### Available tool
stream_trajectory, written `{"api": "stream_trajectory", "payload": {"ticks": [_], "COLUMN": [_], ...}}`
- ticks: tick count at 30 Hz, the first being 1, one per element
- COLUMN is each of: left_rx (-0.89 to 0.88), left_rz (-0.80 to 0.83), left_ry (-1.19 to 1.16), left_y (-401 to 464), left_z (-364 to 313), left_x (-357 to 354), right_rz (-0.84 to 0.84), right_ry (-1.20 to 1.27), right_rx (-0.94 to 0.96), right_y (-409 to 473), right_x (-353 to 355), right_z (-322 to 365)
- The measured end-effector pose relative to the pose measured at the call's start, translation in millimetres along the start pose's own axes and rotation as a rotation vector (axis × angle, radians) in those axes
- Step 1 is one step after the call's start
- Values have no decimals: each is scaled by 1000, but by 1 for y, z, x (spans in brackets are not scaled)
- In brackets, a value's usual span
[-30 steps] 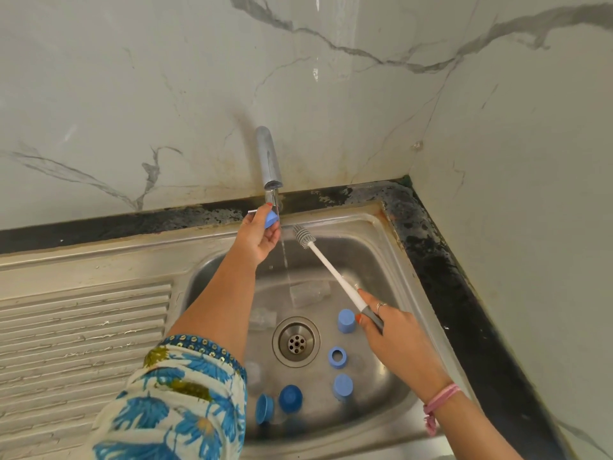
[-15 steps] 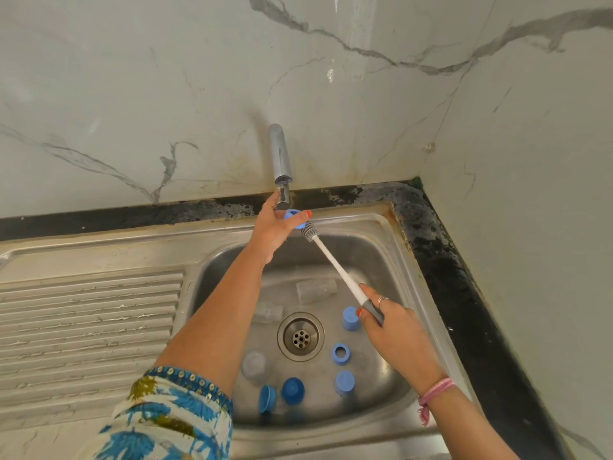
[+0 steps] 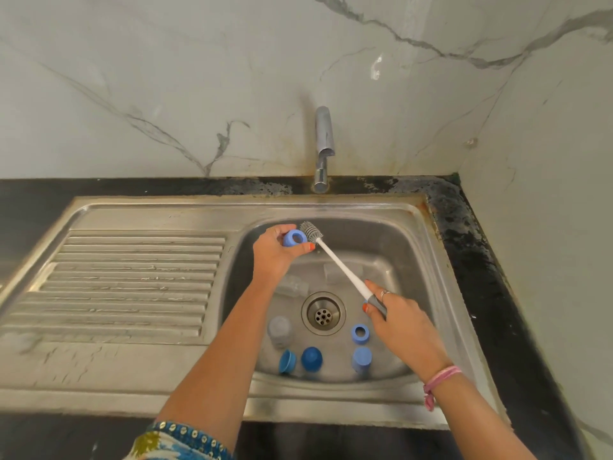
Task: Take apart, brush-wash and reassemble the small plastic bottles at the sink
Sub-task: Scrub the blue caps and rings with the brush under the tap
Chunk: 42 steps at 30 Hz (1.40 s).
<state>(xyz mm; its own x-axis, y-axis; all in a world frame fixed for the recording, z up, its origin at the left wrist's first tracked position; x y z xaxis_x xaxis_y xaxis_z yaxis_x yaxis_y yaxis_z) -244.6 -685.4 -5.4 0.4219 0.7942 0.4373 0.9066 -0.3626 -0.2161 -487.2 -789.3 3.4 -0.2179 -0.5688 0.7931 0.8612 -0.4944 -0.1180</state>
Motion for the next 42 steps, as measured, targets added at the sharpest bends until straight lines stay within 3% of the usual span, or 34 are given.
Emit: {"api": "stream_trajectory", "payload": {"ticks": [8,18,25,42], "left_rx": [-4,-14,77,219], "left_rz": [22,-257,-349,-322], "left_ry": [99,166,237,315], "left_y": [-28,-53,-59,-46], "left_z": [52,133,187,231], "left_x": [55,246,333,363], "right_rz": [-25,-155,-124,-153], "right_ry": [64,407,529,584], "right_rx": [27,7,30,-73], "right_y": [0,5,12,-1], "right_x": [-36,-115,-174,-196], "right_z": [29,130,194,205]}}
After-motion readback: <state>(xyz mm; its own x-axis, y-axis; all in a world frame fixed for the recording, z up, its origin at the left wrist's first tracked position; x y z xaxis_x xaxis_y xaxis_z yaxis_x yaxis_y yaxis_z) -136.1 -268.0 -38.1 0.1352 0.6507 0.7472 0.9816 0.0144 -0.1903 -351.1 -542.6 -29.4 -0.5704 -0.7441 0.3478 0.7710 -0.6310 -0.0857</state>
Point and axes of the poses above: each hand's wrist, its own y-axis towards the middle knuckle, its own x-axis out of the back of the hand, z = x × y, the point moved 10 cm from there along y, towards the middle knuckle, and after that the axes turned 10 degrees about x, right-handed, at the moved point
